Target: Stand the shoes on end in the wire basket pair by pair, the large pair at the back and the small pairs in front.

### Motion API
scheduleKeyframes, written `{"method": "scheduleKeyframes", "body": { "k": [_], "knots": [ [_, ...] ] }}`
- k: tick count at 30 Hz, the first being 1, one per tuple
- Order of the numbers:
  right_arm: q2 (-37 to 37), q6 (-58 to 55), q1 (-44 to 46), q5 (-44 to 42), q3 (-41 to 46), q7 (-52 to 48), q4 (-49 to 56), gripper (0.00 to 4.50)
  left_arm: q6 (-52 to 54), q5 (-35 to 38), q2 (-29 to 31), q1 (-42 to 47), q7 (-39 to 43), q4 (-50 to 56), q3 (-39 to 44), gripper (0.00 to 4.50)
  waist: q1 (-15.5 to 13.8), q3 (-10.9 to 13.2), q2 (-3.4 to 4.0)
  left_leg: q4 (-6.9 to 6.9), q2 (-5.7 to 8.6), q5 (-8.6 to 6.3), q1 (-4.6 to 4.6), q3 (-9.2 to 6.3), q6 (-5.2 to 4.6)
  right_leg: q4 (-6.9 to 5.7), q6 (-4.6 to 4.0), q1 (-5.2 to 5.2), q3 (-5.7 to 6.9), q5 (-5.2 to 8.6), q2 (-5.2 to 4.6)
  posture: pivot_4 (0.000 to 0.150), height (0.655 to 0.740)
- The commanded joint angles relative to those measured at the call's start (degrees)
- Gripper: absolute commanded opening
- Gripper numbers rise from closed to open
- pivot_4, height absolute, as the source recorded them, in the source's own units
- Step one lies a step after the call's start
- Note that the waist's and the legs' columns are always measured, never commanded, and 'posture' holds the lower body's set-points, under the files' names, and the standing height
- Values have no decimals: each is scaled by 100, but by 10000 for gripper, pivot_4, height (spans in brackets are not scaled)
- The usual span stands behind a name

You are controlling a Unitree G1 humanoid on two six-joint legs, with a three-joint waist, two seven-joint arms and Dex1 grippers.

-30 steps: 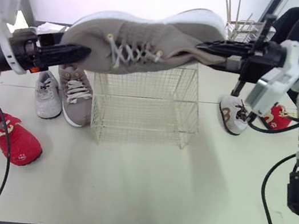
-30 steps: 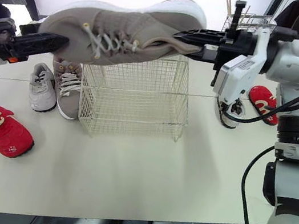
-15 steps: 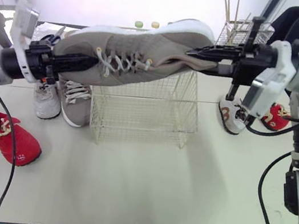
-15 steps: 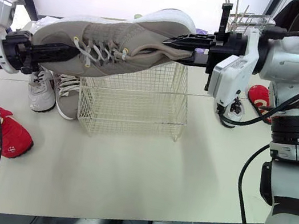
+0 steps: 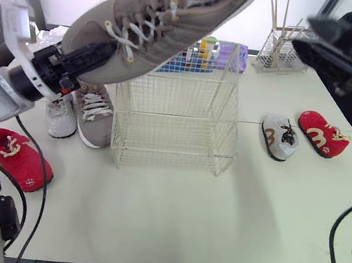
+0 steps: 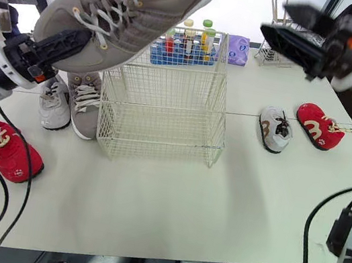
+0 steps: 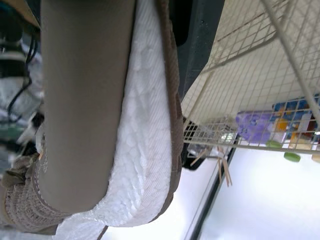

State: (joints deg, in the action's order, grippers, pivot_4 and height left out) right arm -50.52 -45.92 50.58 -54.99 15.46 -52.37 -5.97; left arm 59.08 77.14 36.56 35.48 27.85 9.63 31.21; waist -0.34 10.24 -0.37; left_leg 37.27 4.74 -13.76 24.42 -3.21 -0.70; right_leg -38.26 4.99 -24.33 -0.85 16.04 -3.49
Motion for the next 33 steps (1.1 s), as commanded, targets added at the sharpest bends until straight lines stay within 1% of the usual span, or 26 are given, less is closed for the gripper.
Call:
{"method": "scheduleKeyframes", "body": {
  "k": [1, 3, 6, 10, 17, 25, 31, 33],
  "knots": [
    [713, -463, -439, -863, 386, 834, 977, 44624, -379, 604, -244, 83, -501, 460, 148, 6780, 21, 0, 1, 0, 0, 0, 0, 1, 0, -4, 0, -2, -1, 0, 0, 1500, 7400],
    [1457, -378, -446, -1067, 323, 1396, 1272, 44624, -506, 738, -442, 108, -713, 535, 41, 6780, 85, -1, 2, 0, -1, 3, -1, 3, 4, -14, 0, -8, -2, 0, 3, 1500, 7400],
    [2192, -147, -248, -926, 124, 1739, 1278, 44624, -657, 843, -667, 122, -939, 591, -124, 6780, 114, -1, 2, 2, -1, 24, -1, 3, 39, -27, 0, -12, -2, 0, 4, 1500, 7400],
    [2681, 193, 187, -758, 81, 1810, 911, 44624, -767, 904, -808, 35, -1087, 665, -293, 6780, 98, -1, 1, 8, 1, 24, -1, 3, 39, -28, 1, -10, -1, -1, 5, 1500, 7400],
    [2896, 292, 680, -835, 9, 1550, 554, 44624, -916, 1012, -890, -142, -1281, 783, -470, 6780, 106, -2, 0, 9, 2, 24, 0, 2, 38, -26, 1, -8, 0, -1, 5, 1500, 7400],
    [3022, 323, 962, -594, -218, 1292, 312, 44624, -1044, 1235, -972, -321, -1498, 951, -640, 6780, 117, -2, 0, 5, 1, 24, -1, 2, 38, -26, 1, -11, -1, 0, 6, 1500, 7400],
    [3098, 307, 1155, -537, -297, 1024, 130, 44624, -1098, 1208, -966, -578, -1581, 1079, -876, 6780, 114, -2, 0, 5, 1, 24, -1, 2, 38, -26, 1, -11, -1, 0, 6, 1500, 7400],
    [3117, 313, 1224, -535, -272, 972, 63, 39411, -1144, 1244, -956, -659, -1602, 1102, -902, 6780, 111, -2, 0, 6, 1, 24, -1, 2, 38, -26, 1, -11, -1, 0, 6, 1500, 7400]
  ]
}}
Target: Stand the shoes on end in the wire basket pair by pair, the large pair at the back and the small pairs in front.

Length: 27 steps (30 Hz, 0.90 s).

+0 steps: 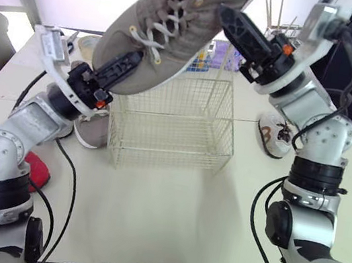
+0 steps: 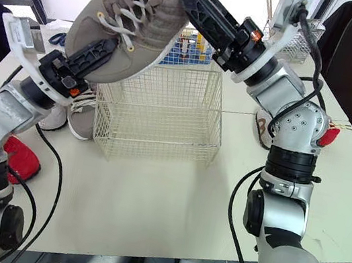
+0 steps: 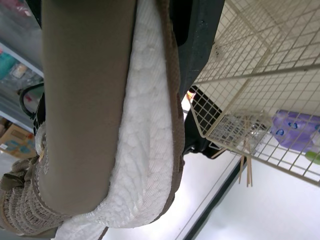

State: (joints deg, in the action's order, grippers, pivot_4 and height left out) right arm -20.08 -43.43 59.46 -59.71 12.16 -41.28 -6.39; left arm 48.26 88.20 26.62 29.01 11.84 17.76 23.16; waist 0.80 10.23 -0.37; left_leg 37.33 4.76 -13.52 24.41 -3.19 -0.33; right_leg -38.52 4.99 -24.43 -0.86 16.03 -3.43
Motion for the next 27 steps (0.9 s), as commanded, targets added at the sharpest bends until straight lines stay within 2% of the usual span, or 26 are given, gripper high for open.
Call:
{"method": "scheduleKeyframes", "body": {
  "k": [1, 4, 6, 7, 10, 13, 16, 17, 18, 22, 27],
  "knots": [
    [66, 57, 363, -59, 56, -186, 81, 36200, -78, 141, 47, -48, -2, 302, -109, 6780, -6, 0, 0, 0, 0, 0, 0, 0, 0, 0, 0, 0, 0, 0, 0, 1500, 7400],
    [38, 12, 421, -58, 62, -292, 41, 23051, -124, 137, 76, -123, -25, 352, -144, 6780, -3, 0, 0, -1, 0, 0, 0, 0, 0, 2, 0, 0, 0, 0, 0, 1500, 7400],
    [17, -28, 496, -68, 84, -337, -12, 16855, -140, 126, 117, -186, -44, 387, -189, 6780, -3, 0, 0, -1, 0, 0, 0, 0, 0, 2, 0, 0, 0, 0, 0, 1500, 7400],
    [5, -38, 538, -59, 92, -358, -42, 15635, -131, 113, 153, -219, -46, 405, -214, 6780, -3, 0, 0, -2, 0, 0, 0, 0, 0, 2, 0, 0, 0, 0, 0, 1500, 7400],
    [-27, -51, 614, 2, 93, -399, -94, 14867, -137, 94, 238, -274, -45, 436, -266, 6780, -3, 0, 0, -2, 0, 0, 0, 0, 0, 2, 0, 0, 0, 0, 0, 1500, 7400],
    [-144, -56, 773, 137, 44, -564, -200, 14867, -11, 52, 546, -378, 63, 410, -255, 21317, -1, 1, 2, -3, 0, 0, 0, 0, 0, 3, 0, 0, 0, 0, 0, 1500, 7400],
    [-342, 1, 1002, 369, -19, -874, -420, 14867, 52, -69, 949, -537, 321, 450, -160, 37924, 16, 1, 2, -10, 0, -1, 0, 0, -1, 5, -1, -3, 0, 1, 0, 1500, 7400],
    [-398, 28, 1059, 444, -40, -973, -485, 14867, 50, -92, 1038, -580, 383, 466, -125, 42153, 13, 1, 2, -11, 0, -1, 0, 0, -1, 6, -1, -4, 0, 1, 0, 1500, 7400],
    [-484, 73, 1174, 559, -59, -1076, -633, 14867, 66, -133, 1179, -656, 507, 499, -64, 44568, 13, 1, 3, -14, 0, -1, 0, 0, -1, 8, -1, -4, 0, 1, 0, 1500, 7400],
    [-1101, 465, 1895, 1318, -386, -2061, -1651, 14867, 130, -264, 1825, -1031, 1066, 542, 292, 44568, 12, 2, 4, -17, 0, -1, 0, 0, -1, 17, -2, -2, -1, 1, 0, 1500, 7400],
    [-1634, 2028, 3335, 2763, -988, -3474, -3869, 14867, 103, -462, 2227, -1274, 1402, 451, 503, 44568, 6, 7, 11, -27, 0, -18, 0, 1, -27, 32, -4, -1, 0, 1, -1, 1500, 7400]
  ]
}}
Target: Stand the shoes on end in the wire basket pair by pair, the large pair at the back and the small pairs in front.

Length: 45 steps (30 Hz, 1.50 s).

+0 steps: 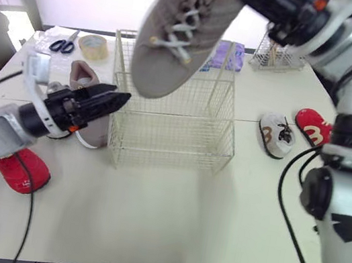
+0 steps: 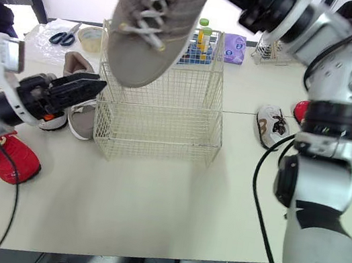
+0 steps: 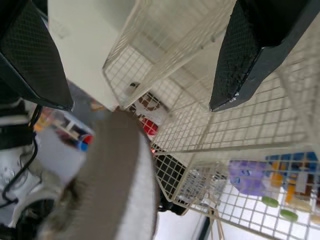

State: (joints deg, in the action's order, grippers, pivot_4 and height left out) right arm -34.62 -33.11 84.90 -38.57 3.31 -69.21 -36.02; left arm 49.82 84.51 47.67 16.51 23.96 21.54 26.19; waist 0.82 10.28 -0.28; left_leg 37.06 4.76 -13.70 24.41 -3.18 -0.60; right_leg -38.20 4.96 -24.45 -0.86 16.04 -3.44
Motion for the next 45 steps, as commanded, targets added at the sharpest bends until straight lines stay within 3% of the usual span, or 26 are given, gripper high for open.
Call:
{"method": "scheduleKeyframes", "body": {
  "k": [1, 7, 17, 45],
  "knots": [
    [-208, 1369, 1080, 920, -177, -836, -1360, 14867, -68, -128, 138, -39, 219, 63, 207, 44568, 13, 1, 2, -2, 0, 0, 0, 1, 0, 1, 0, -1, -1, 0, 0, 1500, 7400],
    [-153, 3077, 2179, 2098, -379, -1183, -3080, 14867, -172, -250, 4, -74, 174, 201, 139, 44568, 32, 3, 4, -16, -1, 14, 1, 3, 29, 6, 0, -7, -3, 0, 0, 1500, 7400],
    [136, 4354, 2116, 3138, -433, -1457, -3688, 14867, -234, -214, -133, -108, 13, 360, 187, 44568, 27, 7, 12, -16, -1, 16, 1, 3, 34, 3, 0, -9, -3, 0, 0, 1500, 7400],
    [343, 4962, 1158, 4147, -539, -1149, -3856, 14867, -357, -120, -168, -39, -321, 589, 143, 44568, -22, 6, 9, 1, 3, 17, -1, -3, 35, 0, 0, 5, 1, -1, 0, 1500, 7400]
  ]
}}
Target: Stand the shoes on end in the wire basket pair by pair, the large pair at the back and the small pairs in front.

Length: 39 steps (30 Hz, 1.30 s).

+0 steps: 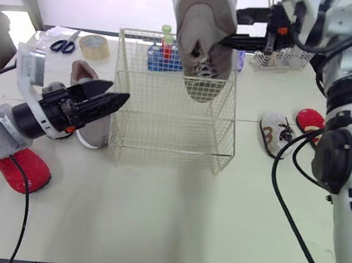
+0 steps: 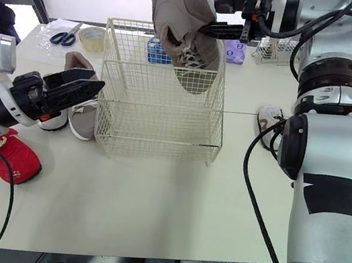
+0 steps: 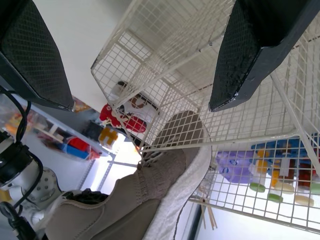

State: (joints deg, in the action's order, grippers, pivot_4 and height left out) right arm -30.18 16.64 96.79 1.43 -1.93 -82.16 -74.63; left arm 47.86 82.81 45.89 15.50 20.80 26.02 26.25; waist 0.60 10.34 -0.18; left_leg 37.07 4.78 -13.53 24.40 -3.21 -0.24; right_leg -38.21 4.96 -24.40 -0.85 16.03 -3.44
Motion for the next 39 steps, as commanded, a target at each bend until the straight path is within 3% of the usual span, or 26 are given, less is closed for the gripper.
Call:
{"method": "scheduleKeyframes", "body": {
  "k": [1, 5, 7, 8, 11, 12, 25, 32, 35, 39],
  "knots": [
    [-104, -40, -64, 164, -15, 156, 4, 14867, -161, 43, 7, 78, -4, 135, 123, 44568, -1, 0, 0, 0, 0, 0, 0, 0, 0, 0, 0, 0, 0, 0, 0, 1500, 7400],
    [-131, -73, -144, 223, -25, 183, 18, 14867, -157, 20, 9, 120, 12, 106, 91, 44568, -1, 0, 0, 1, 1, 0, 0, -1, 0, 0, 0, 1, 0, 0, 0, 1500, 7400],
    [-148, -115, -154, 204, -7, 174, 26, 24517, -150, 12, 10, 141, 25, 88, 80, 45000, 0, 0, -1, 1, 1, 0, 0, -1, 0, 0, 0, 1, 0, 0, 0, 1500, 7400],
    [-159, -127, -154, 197, 1, 164, 33, 27040, -147, 6, 8, 151, 30, 83, 72, 45000, 2, -1, -1, 1, 1, 0, 0, -1, 0, 0, 0, 1, 0, 0, 0, 1500, 7400],
    [-200, -120, -150, 238, 16, 162, 67, 42545, -145, -3, 1, 172, 38, 72, 51, 45000, 17, 0, 0, 1, 1, 0, 0, 0, 0, 0, 0, 1, 0, 0, 0, 1500, 7400],
    [-206, -123, -150, 249, 23, 152, 76, 43890, -146, -4, 0, 174, 40, 69, 48, 45000, 25, 0, 0, 0, 1, 0, 0, 0, 0, 0, 0, -1, 0, 0, 0, 1500, 7400],
    [-799, 203, -14, 420, -13, 242, 342, 43890, -148, -67, 26, 182, 40, 67, 82, 45000, 42, 0, 0, -4, -1, 1, 0, 1, 1, -1, 0, -4, -1, 0, 1, 1500, 7400],
    [-1049, -427, 96, -396, 572, -317, 864, 43890, -316, -1210, 876, 152, 502, -635, 627, 45000, 52, 1, 2, -7, -1, 1, -1, 1, 1, -1, 0, -5, -1, 0, 2, 1500, 7400],
    [-878, -1479, -186, -1205, 822, -957, 1821, 43890, -506, -2074, 1390, 451, 550, -1519, 530, 45000, 52, 2, 6, -10, -3, 1, -3, 1, 1, -1, -1, -5, -2, 0, 4, 1500, 7400],
    [-507, -3201, -1348, -2446, 778, -976, 4472, 43890, -670, -3253, 1778, 1468, 646, -3230, -262, 45000, 21, -6, -1, -8, -6, 0, -7, -7, 1, -6, 0, 2, 5, 0, 6, 1500, 7400]
  ]
}}
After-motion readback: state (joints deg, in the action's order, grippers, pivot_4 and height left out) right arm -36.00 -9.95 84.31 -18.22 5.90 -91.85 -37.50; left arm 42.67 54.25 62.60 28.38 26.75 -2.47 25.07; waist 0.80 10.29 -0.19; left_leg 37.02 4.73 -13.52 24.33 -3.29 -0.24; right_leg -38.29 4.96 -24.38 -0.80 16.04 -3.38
